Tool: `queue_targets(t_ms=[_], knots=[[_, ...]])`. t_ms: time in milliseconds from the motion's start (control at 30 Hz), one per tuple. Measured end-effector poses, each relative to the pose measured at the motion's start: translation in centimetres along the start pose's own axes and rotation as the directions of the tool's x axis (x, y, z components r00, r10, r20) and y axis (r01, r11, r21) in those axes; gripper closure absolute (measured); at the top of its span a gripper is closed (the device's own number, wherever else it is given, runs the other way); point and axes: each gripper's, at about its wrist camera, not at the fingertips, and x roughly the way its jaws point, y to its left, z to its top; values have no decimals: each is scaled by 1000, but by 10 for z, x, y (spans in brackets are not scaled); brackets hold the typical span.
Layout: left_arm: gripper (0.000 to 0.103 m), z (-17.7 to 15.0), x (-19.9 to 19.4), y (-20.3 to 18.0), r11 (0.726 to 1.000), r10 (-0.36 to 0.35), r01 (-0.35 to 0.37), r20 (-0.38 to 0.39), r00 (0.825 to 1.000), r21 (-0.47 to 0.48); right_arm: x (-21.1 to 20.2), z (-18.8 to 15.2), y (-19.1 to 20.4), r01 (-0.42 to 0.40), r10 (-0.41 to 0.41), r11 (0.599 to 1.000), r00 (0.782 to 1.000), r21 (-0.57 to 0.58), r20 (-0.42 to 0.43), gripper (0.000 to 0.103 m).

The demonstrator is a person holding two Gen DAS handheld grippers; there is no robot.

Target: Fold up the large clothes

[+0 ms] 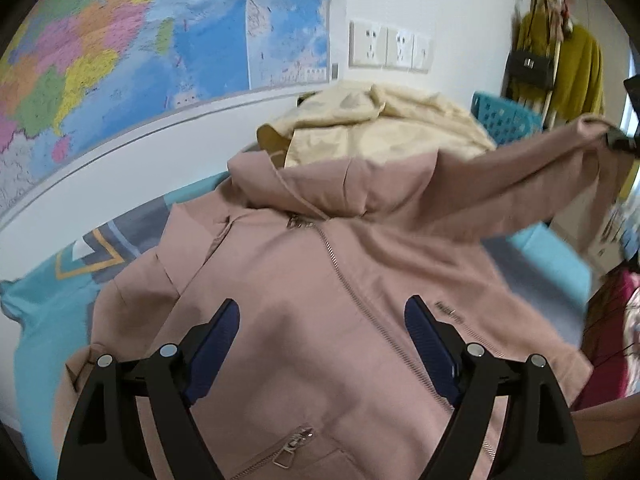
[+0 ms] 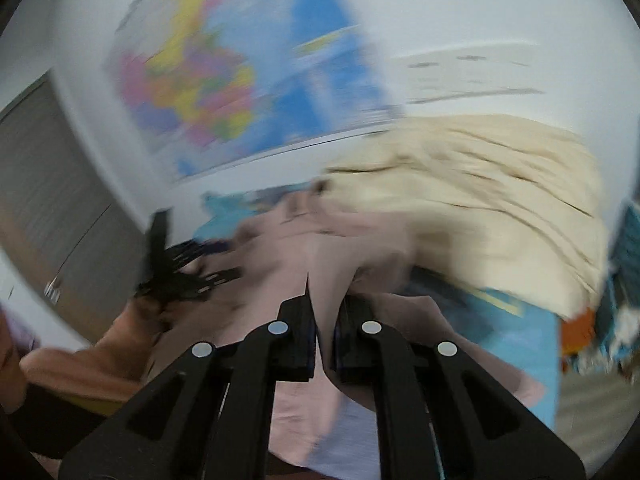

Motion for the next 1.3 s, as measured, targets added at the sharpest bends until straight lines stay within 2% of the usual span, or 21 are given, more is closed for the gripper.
queue_targets(t_ms=[67, 133, 200, 267, 333, 433, 500, 533, 567, 633, 667, 800, 867, 1000, 1067, 1100, 1133, 1200, 1233, 1267, 1300], knots=[[21, -2, -9, 5, 999, -35, 35, 19, 999, -25, 35, 4, 25, -81, 80, 996, 995, -32, -54, 92], [21, -7, -17, 9, 998, -53, 54, 30, 998, -43, 73, 4, 44, -169, 164, 985, 979, -35, -118, 90], [20, -14, -25, 15, 997, -48, 50, 39, 998, -58, 119, -1, 63, -224, 213, 974, 956, -32, -200, 82], [20, -21, -31, 23, 996, -33, 36, 36, 999, -76, 152, -4, 68, -235, 220, 972, 942, -29, -255, 63], [20, -33, -38, 35, 993, -33, 36, 25, 999, -108, 169, -5, 65, -212, 192, 976, 942, -42, -276, 63], [19, -51, -43, 42, 992, -42, 41, -4, 999, -122, 163, 5, 43, -139, 125, 989, 969, -52, -214, 63], [17, -63, -41, 39, 992, -70, 65, -41, 997, -111, 155, 12, 18, 55, -64, 996, 989, -68, -136, 59], [16, -68, -38, 35, 991, -91, 84, -63, 994, -108, 155, 14, 8, 139, -146, 988, 983, -67, -111, 54], [16, -73, -34, 28, 988, -124, 116, -85, 989, -101, 155, 17, -7, 236, -241, 969, 966, -66, -88, 49], [14, -80, -26, 12, 980, -191, 182, -114, 975, -81, 161, 18, -40, 313, -313, 950, 946, -7, -89, 39], [12, -82, -22, 4, 977, -211, 204, -127, 969, -65, 167, 19, -56, 335, -331, 942, 937, 14, -111, 39], [10, -88, 3, -24, 975, -218, 221, -222, 950, -14, 192, 19, -90, 327, -312, 943, 935, 63, -169, 39], [15, -91, 15, -32, 975, -213, 220, -268, 939, -5, 204, 27, -95, 306, -290, 950, 940, 69, -178, 39], [30, -93, 22, -36, 982, -174, 188, -284, 943, 22, 209, 45, -61, 321, -336, 940, 931, -117, -144, 38], [39, -93, 18, -32, 982, -180, 189, -272, 945, 7, 216, 49, -39, 294, -328, 933, 932, -209, -156, 31], [43, -94, 17, -30, 982, -181, 189, -268, 946, 3, 225, 48, -29, 290, -345, 917, 921, -274, -179, 30], [45, -94, 16, -29, 982, -183, 190, -265, 947, -1, 238, 46, -21, 305, -385, 891, 900, -337, -203, 29], [53, -97, 16, -27, 982, -183, 188, -261, 948, -8, 267, 36, -13, 341, -481, 823, 844, -454, -238, 31], [56, -97, 16, -26, 982, -182, 187, -259, 949, -7, 276, 34, -13, 349, -509, 801, 825, -486, -246, 44], [62, -97, 15, -25, 982, -184, 188, -256, 949, -5, 286, 32, -16, 358, -535, 789, 800, -500, -272, 72], [69, -96, 14, -25, 981, -188, 192, -253, 949, -7, 287, 36, -23, 352, -521, 810, 799, -469, -300, 89]])
